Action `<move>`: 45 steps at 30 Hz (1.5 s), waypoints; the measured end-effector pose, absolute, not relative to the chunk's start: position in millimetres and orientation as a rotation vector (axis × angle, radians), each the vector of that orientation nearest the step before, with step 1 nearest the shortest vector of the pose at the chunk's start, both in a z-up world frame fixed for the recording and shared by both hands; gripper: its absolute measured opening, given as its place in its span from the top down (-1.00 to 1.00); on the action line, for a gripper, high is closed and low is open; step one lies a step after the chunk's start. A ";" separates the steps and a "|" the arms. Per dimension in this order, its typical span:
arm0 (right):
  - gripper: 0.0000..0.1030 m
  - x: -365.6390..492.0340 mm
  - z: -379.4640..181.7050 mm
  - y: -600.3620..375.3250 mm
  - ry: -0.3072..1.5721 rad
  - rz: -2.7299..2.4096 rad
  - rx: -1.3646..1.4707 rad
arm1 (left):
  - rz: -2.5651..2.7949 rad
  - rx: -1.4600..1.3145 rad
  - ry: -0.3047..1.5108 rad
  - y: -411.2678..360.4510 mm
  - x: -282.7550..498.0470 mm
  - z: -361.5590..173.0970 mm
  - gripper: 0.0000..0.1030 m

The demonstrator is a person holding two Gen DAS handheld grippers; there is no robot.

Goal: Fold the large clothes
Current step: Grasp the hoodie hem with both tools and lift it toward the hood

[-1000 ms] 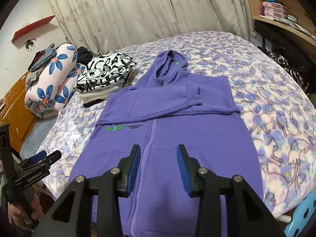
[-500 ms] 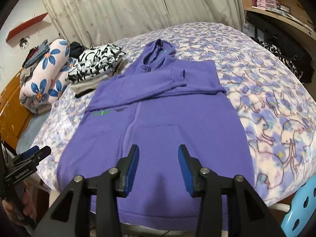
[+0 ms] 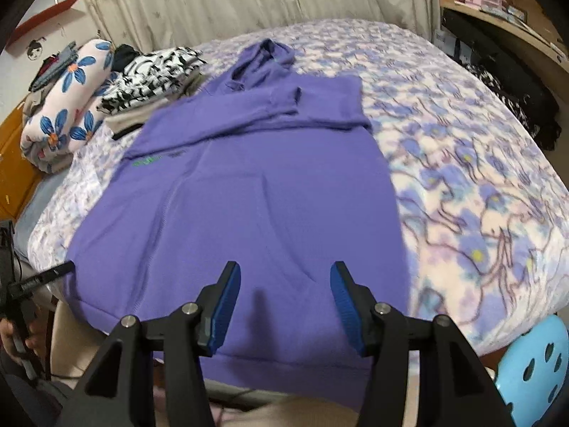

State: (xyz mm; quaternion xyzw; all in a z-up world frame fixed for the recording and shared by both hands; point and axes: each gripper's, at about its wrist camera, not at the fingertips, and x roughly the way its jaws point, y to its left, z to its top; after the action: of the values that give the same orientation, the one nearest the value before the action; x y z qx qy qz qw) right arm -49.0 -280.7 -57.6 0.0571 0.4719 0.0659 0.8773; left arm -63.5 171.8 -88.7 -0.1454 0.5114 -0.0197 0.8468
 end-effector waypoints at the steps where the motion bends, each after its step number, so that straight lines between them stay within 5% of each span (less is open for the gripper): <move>1: -0.02 -50.6 -60.3 -286.5 0.990 0.130 0.122 | -0.045 -0.307 1.079 170.9 -62.0 -88.9 -0.54; 6: -0.02 -56.9 -74.3 -318.4 1.021 0.085 0.168 | -0.074 -0.311 1.086 168.5 -57.8 -95.2 -0.68; 19: -0.06 -59.8 -100.6 -352.1 1.064 0.261 0.406 | -0.254 -0.357 1.082 173.2 -65.4 -102.1 -0.68; 24: -0.04 -64.7 -87.8 -349.5 1.012 0.423 0.465 | -0.289 -0.413 1.049 183.5 -63.6 -102.0 -0.43; 36: -0.02 -44.6 -112.4 -327.5 1.113 0.428 0.398 | -0.331 -0.362 1.066 172.5 -56.5 -110.7 -0.49; 37: -0.01 -44.3 -112.6 -325.7 1.114 0.422 0.394 | -0.328 -0.338 1.066 168.5 -57.2 -109.2 -0.39; 38: 0.10 -45.0 -112.7 -324.1 1.118 0.410 0.375 | -0.330 -0.317 1.066 164.2 -57.3 -107.6 -0.01; 39: 0.39 -45.3 -112.7 -321.3 1.123 0.390 0.347 | -0.347 -0.307 1.069 160.8 -57.2 -105.7 0.31; 41: 0.62 -44.3 -109.8 -321.2 1.116 0.389 0.359 | -0.365 -0.302 1.071 154.6 -54.8 -99.3 0.69; 45: 0.82 -46.8 -97.5 -326.7 1.085 0.383 0.401 | -0.372 -0.305 1.027 144.5 -52.9 -76.2 0.80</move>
State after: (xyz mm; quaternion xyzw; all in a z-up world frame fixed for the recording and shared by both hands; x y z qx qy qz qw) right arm -46.8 -326.7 -97.5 0.1882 0.5097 0.1799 0.8200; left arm -52.9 144.5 -76.2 -0.1446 0.4865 -0.1762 0.8434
